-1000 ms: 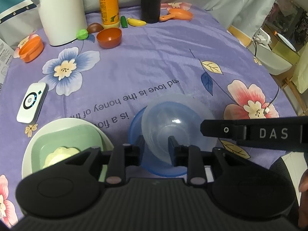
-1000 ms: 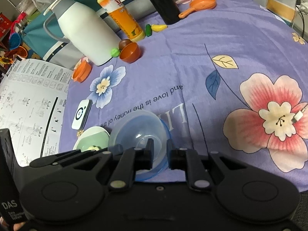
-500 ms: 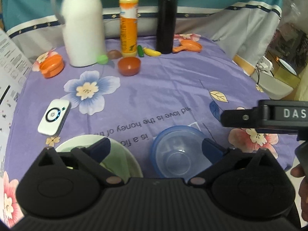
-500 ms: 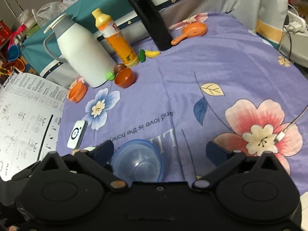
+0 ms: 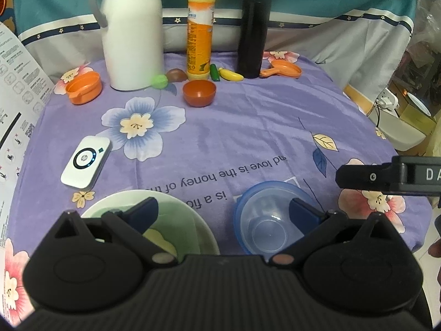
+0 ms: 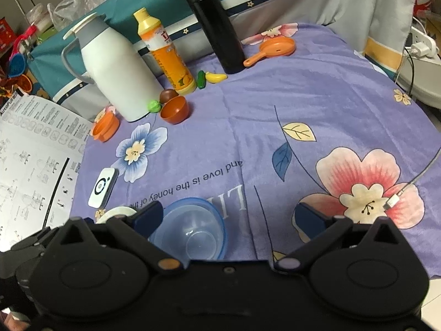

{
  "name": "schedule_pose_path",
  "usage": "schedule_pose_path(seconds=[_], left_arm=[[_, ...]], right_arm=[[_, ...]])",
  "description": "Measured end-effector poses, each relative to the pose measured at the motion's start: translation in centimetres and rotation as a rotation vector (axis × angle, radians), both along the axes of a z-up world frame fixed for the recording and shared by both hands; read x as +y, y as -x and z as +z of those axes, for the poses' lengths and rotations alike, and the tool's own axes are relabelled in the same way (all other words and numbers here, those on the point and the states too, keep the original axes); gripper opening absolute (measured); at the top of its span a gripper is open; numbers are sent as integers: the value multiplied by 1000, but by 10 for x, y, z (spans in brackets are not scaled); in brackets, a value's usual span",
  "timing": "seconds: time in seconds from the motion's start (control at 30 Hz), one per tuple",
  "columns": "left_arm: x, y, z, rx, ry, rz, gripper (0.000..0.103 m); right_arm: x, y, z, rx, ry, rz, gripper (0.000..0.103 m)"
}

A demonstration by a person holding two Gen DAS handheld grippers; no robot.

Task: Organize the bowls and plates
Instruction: 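Open both grippers and move them toward the orange bowl, then close both grippers on the rim of the orange bowl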

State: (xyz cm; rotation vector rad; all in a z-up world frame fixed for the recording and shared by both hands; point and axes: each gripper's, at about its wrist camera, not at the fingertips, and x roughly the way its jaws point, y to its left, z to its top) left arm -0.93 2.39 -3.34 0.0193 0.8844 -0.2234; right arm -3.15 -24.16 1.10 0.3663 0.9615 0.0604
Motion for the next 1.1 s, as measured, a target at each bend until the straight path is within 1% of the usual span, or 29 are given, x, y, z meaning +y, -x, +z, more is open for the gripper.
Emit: schedule_pose_path(seconds=[0.37, 0.6, 0.8, 1.03, 1.1], left_arm=[[11, -18, -5, -4, -3, 28, 103], [20, -44, -7, -24, -25, 52, 103], [30, -80, -4, -44, -22, 90, 103], [40, -130, -6, -49, 20, 132, 103], [40, -145, -8, -56, 19, 138, 103]], right_arm=[[5, -14, -6, 34, 14, 26, 103], [10, -38, -5, 33, 14, 42, 103], [16, -70, -3, 20, 10, 48, 103], [26, -123, -5, 12, -6, 50, 103], [29, -140, -6, 17, -12, 50, 103]])
